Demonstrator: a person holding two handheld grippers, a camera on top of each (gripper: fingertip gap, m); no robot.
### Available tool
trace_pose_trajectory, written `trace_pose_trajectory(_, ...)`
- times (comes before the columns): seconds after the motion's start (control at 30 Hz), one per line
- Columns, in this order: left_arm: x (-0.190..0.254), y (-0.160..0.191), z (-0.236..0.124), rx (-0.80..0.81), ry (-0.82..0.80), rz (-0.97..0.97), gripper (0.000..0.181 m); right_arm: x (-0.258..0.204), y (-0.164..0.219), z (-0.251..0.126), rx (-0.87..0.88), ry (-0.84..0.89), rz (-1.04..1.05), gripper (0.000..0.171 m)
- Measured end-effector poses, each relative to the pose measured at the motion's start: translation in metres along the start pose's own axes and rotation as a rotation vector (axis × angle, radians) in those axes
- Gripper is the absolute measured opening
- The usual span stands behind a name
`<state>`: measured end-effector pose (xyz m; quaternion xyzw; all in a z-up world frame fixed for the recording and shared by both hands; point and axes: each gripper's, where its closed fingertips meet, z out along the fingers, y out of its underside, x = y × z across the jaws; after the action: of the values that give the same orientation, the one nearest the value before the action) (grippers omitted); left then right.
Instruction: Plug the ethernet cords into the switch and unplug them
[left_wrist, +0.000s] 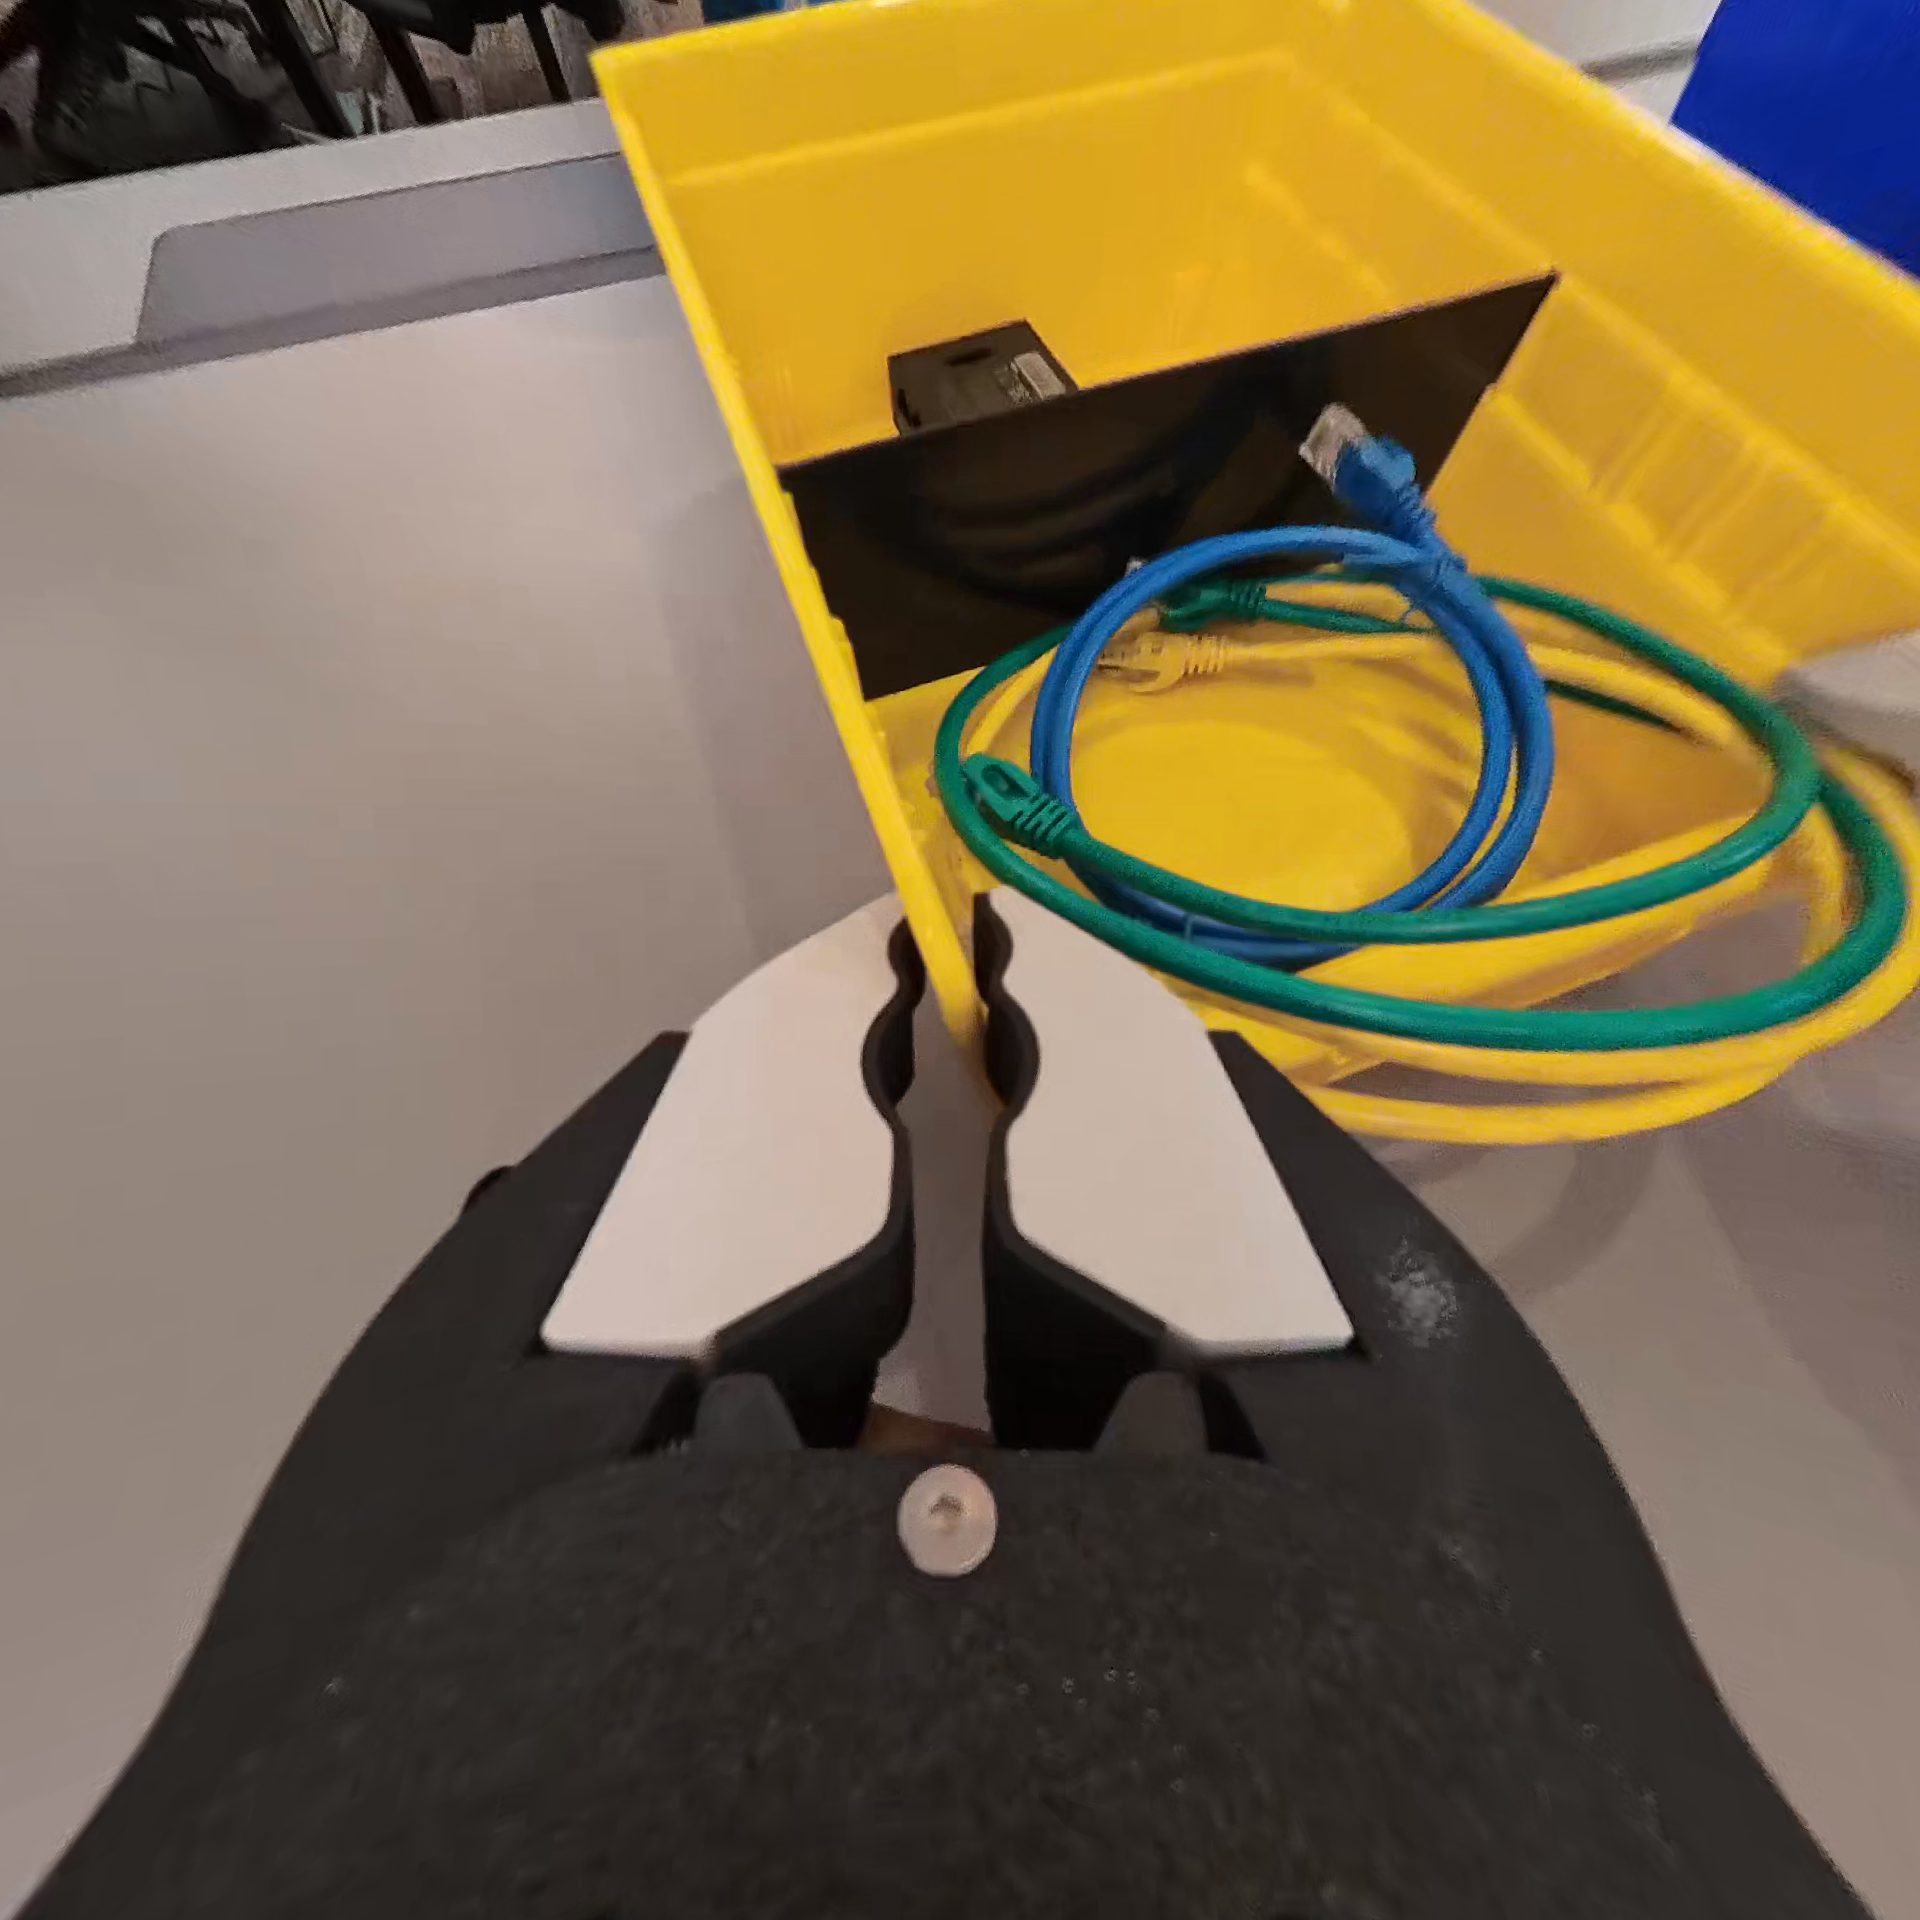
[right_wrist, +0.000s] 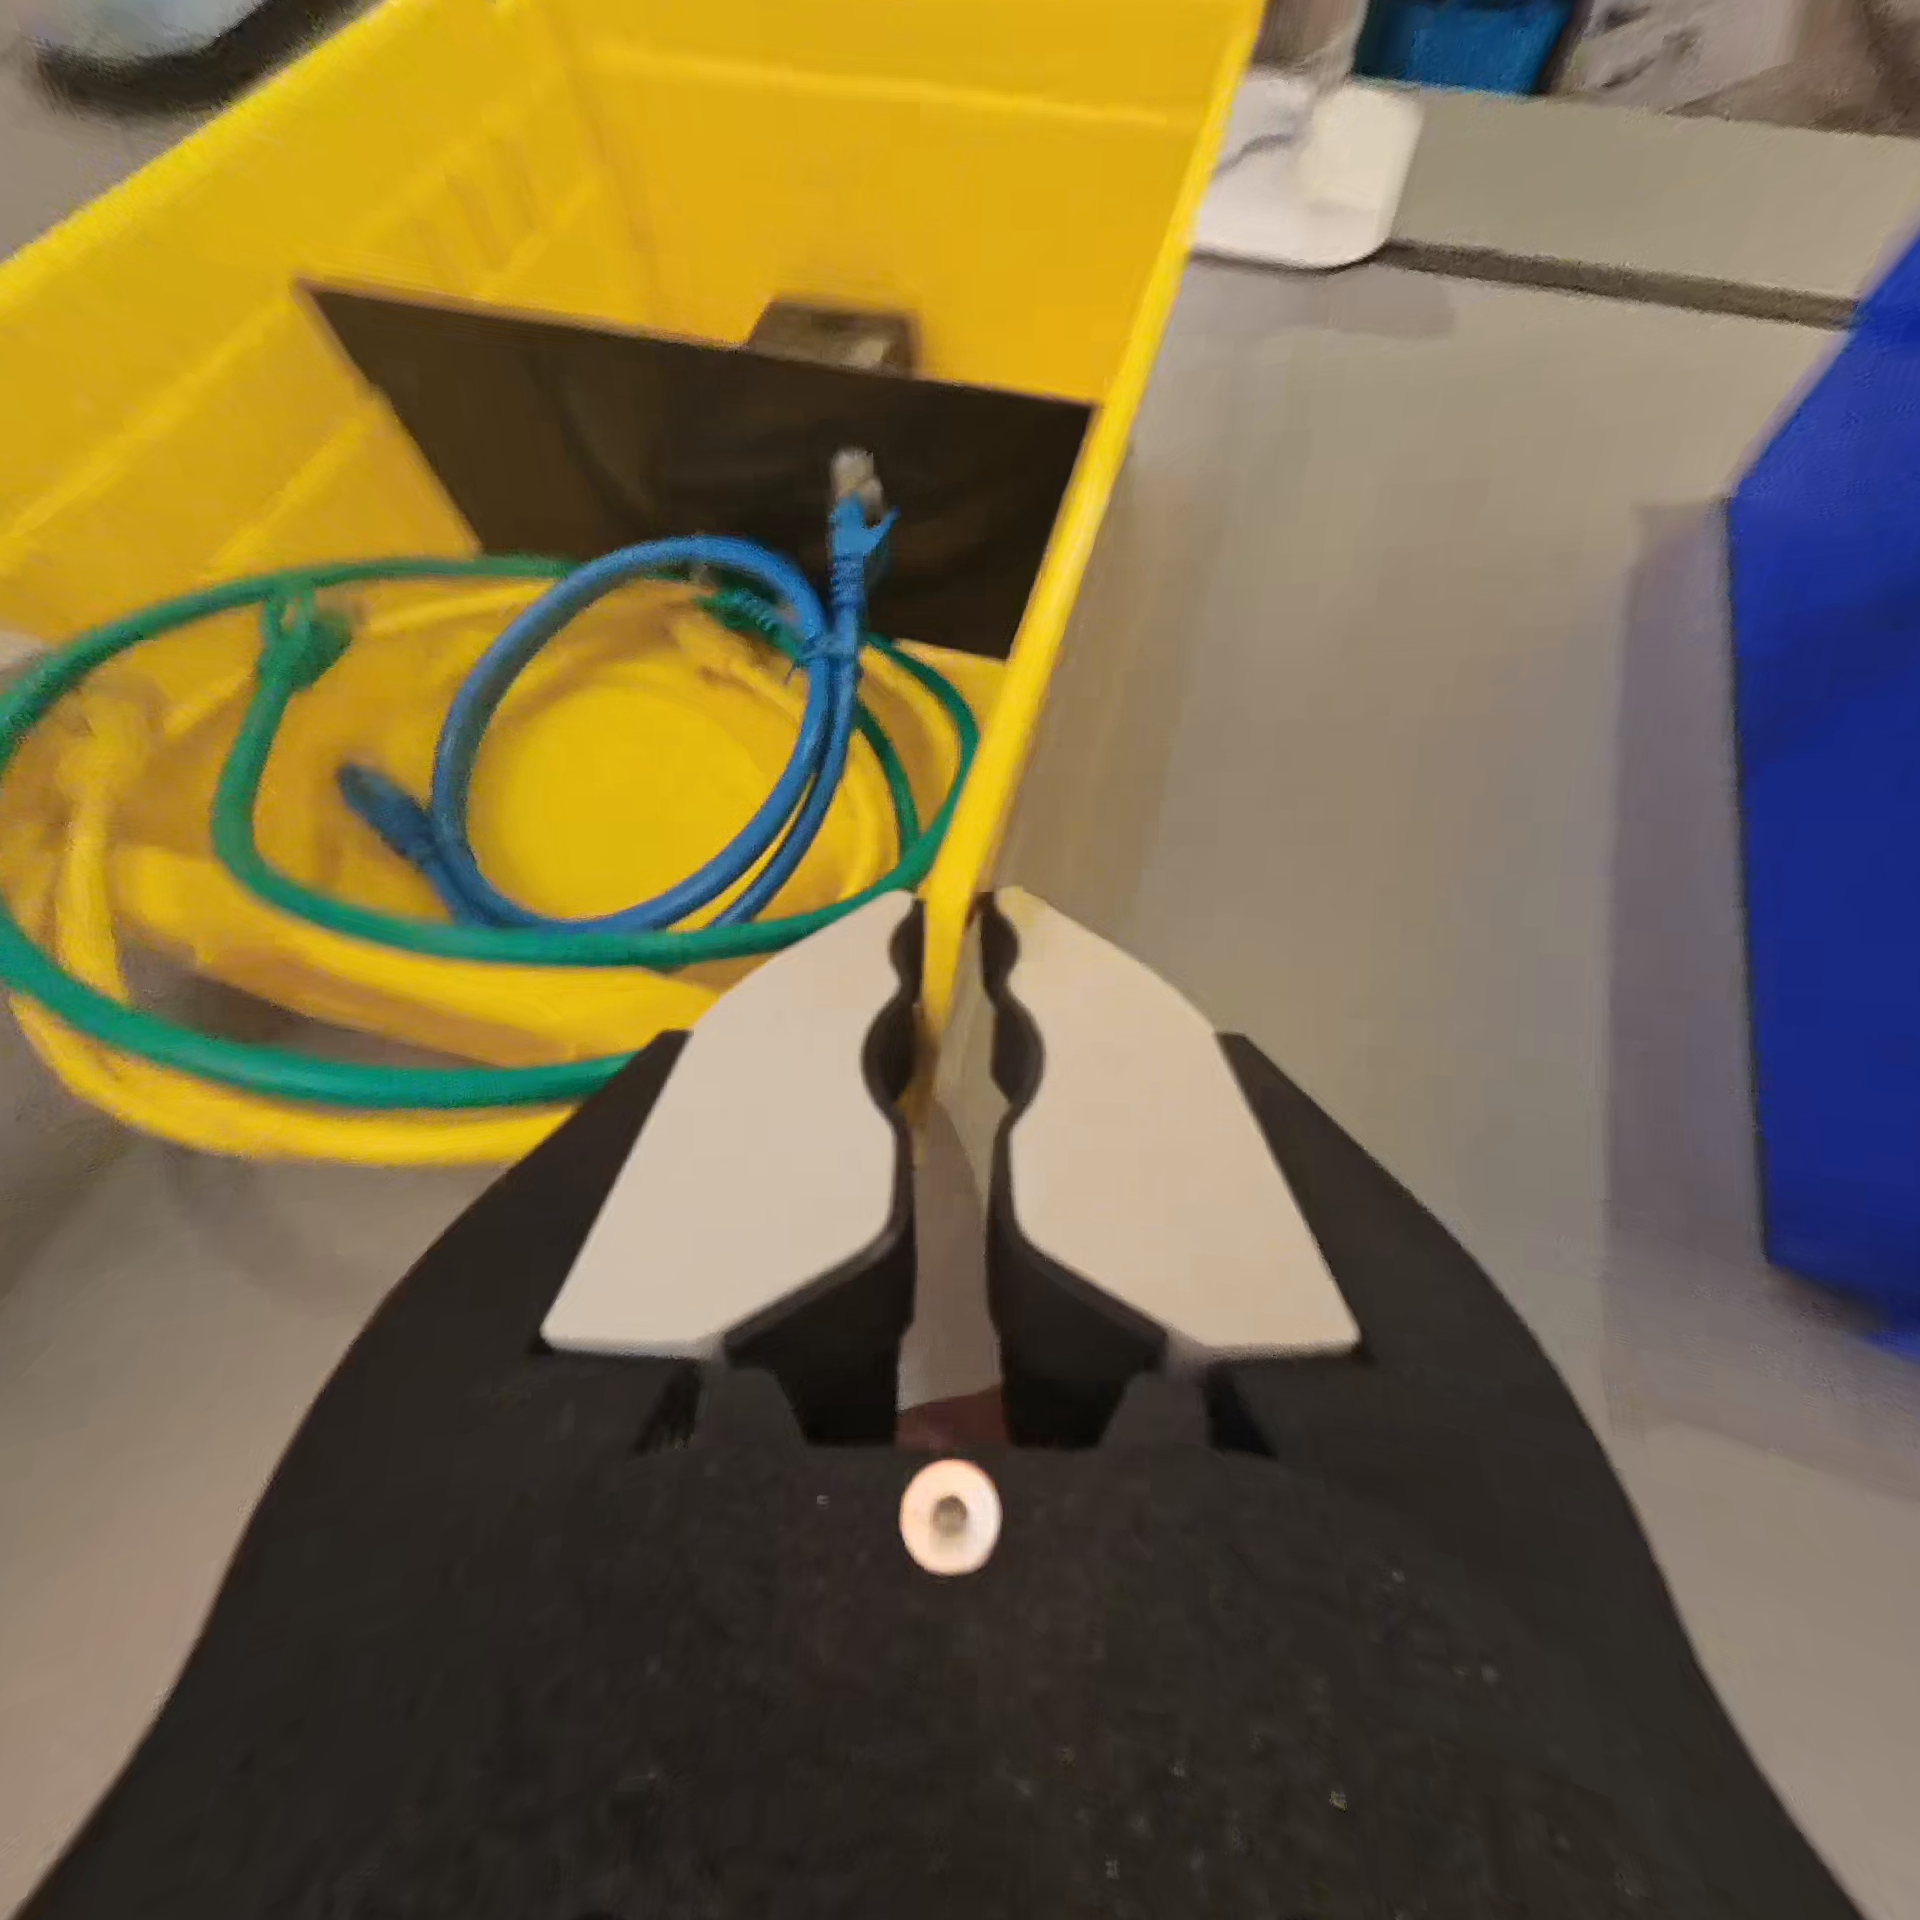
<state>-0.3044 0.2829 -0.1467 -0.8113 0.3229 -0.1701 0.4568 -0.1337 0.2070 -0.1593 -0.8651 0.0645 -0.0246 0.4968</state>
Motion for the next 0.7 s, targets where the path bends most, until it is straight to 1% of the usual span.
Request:
trace_pose_trajectory(0.03, -0.001, -0.002, 0.001, -0.004, -0.023, 0.038, 0.007, 0.003, -0.003, 0.002, 0.023, 0.053, 0.022, 0.007)
trace_pose_trajectory(0.1, -0.009, -0.009, -0.003, 0.027, -0.086, 0.087, 0.006, 0.002, -0.011, 0.001, 0.046, 0.161, 0.002, 0.003)
trace_pose_trajectory(0.17, -0.027, -0.021, -0.013, 0.074, -0.113, 0.067, 0.005, -0.013, -0.029, -0.002, 0.112, 0.164, 0.011, 0.003)
trace_pose_trajectory(0.23, -0.054, -0.030, -0.026, 0.114, -0.107, -0.011, 0.004, -0.038, -0.049, -0.005, 0.185, 0.151, 0.003, 0.004)
trace_pose_trajectory(0.37, -0.124, -0.036, -0.057, 0.196, -0.212, -0.037, 0.004, -0.105, -0.087, 0.002, 0.286, 0.135, -0.046, 0.004)
trace_pose_trajectory(0.43, -0.159, -0.035, -0.073, 0.218, -0.258, -0.037, 0.004, -0.140, -0.099, 0.013, 0.298, 0.123, -0.065, 0.004)
trace_pose_trajectory(0.5, -0.191, -0.027, -0.084, 0.220, -0.301, -0.013, 0.004, -0.174, -0.102, 0.027, 0.283, 0.086, -0.054, 0.004)
trace_pose_trajectory(0.57, -0.214, -0.016, -0.086, 0.202, -0.323, 0.011, 0.004, -0.198, -0.101, 0.038, 0.271, 0.097, -0.040, 0.003)
trace_pose_trajectory(0.63, -0.229, -0.005, -0.081, 0.186, -0.301, -0.039, 0.003, -0.212, -0.093, 0.048, 0.251, 0.114, 0.002, 0.003)
trace_pose_trajectory(0.7, -0.239, 0.008, -0.070, 0.132, -0.294, -0.040, 0.003, -0.221, -0.080, 0.058, 0.206, 0.128, 0.027, 0.003)
